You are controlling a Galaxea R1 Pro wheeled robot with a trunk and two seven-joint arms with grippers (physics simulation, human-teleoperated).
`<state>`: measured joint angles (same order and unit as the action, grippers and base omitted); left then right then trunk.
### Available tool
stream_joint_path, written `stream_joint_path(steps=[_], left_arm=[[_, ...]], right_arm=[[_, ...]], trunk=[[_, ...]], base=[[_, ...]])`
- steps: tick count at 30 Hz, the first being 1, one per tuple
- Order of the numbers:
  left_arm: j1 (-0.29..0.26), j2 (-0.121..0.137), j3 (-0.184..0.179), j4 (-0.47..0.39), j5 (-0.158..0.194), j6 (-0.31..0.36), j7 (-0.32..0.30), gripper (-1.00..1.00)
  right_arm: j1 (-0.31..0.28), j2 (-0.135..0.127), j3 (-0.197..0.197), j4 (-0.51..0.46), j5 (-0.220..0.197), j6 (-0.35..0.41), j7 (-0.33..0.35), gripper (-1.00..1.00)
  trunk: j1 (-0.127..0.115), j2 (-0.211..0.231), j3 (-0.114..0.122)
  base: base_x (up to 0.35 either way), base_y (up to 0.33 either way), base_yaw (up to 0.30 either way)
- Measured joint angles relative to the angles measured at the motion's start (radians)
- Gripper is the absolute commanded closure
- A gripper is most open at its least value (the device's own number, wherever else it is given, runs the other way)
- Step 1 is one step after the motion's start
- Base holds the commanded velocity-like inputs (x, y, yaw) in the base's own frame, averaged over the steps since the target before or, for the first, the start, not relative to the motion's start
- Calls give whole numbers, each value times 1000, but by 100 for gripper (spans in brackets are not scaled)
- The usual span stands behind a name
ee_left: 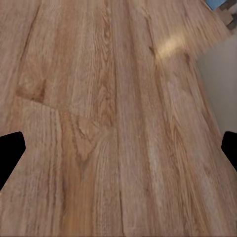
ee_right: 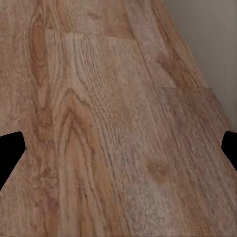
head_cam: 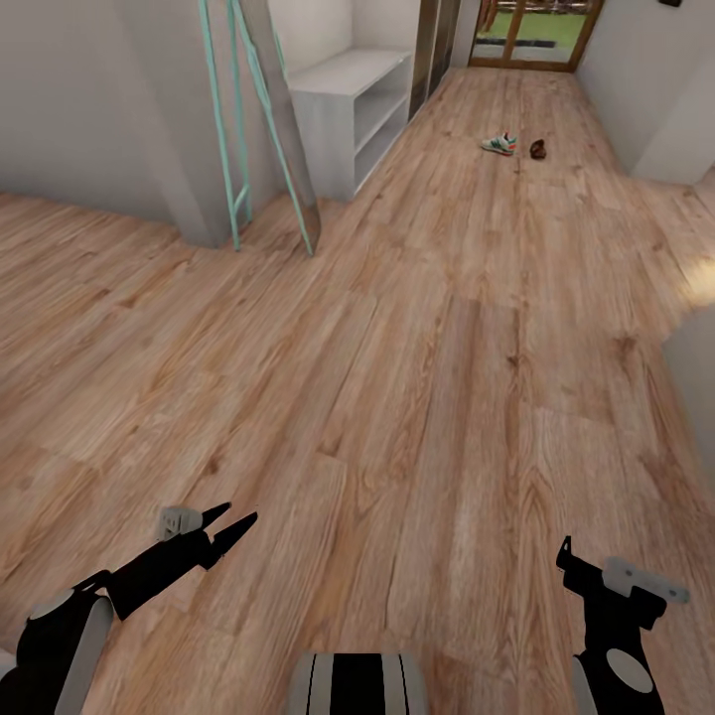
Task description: Pick up the two gym shoes and the two sandals from the corridor floor and place them onto the hallstand (shoe rack) in the corridor, making sure they are on the rack and not on the floor. Arrange them so the two gym shoes are next to each other and the two sandals are next to each other.
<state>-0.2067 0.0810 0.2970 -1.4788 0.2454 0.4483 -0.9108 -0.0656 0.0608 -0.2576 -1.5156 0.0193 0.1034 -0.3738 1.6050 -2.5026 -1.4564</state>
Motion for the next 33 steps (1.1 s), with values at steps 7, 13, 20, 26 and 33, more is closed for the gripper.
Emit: stream_joint_path(steps=[7, 13, 20, 26, 33], left_arm=[[0, 0, 0, 0, 0, 0, 0, -100], [0, 0, 0, 0, 0, 0, 0, -100], [0, 0, 0, 0, 0, 0, 0, -100], [0, 0, 0, 0, 0, 0, 0, -100], [0, 0, 0, 0, 0, 0, 0, -100]], right_arm=[[0, 0, 0, 0, 0, 0, 0, -100], [0, 0, 0, 0, 0, 0, 0, -100], [0, 0, 0, 1, 0, 0, 0, -100], [0, 0, 0, 0, 0, 0, 0, -100], [0, 0, 0, 0, 1, 0, 0, -100]], trunk=[[0, 0, 0], [0, 0, 0], [0, 0, 0], [0, 0, 0], [0, 0, 0]], base=[[324, -3, 0], [324, 0, 0], [324, 0, -7], [324, -37, -189], [324, -92, -135]])
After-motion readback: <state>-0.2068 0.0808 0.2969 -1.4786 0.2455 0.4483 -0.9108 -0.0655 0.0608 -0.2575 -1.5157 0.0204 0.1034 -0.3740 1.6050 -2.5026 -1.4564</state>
